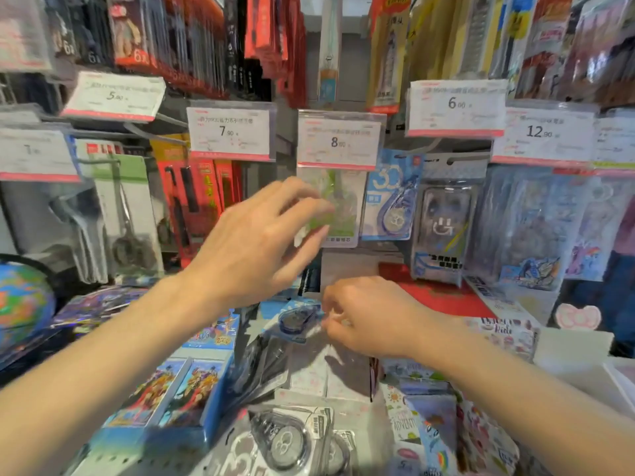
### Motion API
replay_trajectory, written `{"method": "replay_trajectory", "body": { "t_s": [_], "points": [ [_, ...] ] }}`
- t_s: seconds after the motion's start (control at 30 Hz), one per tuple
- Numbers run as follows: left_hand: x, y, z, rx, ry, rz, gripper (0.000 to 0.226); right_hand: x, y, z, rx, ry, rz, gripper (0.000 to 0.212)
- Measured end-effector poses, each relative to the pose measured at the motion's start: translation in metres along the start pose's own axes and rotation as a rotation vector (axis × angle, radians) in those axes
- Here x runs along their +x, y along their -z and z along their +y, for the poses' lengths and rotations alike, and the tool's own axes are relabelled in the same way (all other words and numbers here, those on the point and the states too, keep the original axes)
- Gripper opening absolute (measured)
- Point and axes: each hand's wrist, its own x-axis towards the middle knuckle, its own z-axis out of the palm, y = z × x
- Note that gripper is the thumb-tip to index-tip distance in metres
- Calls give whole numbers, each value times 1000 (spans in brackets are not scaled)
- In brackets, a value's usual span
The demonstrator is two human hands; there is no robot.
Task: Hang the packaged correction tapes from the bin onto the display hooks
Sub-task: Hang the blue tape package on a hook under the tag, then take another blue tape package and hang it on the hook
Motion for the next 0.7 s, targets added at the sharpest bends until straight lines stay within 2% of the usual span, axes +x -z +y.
{"method": "replay_trajectory", "body": {
  "t_s": [0.17,0.27,0.4,0.47,0.53,0.6,0.7],
  "points": [
    [-86,-19,-12,-32,287,-261,35,38,-23,-9,-58,8,-193,28],
    [-132,-31,-22,-44,508,-474,48,61,-35,-11,-86,21,-266,20],
    [-175,-41,-31,-81,682,-711,62,91,-49,-15,-103,30,-326,16],
    [-190,-46,-31,-113,736,-765,63,104,-56,-16,-93,20,-353,23],
    [-200,-49,-29,-114,758,-818,49,112,-64,-16,-98,24,-391,35],
    [-205,-50,-27,-132,759,-833,36,118,-72,-16,-117,51,-428,35],
    [-206,-51,-25,-166,764,-821,34,121,-81,-19,-134,97,-496,29]
  ]
}}
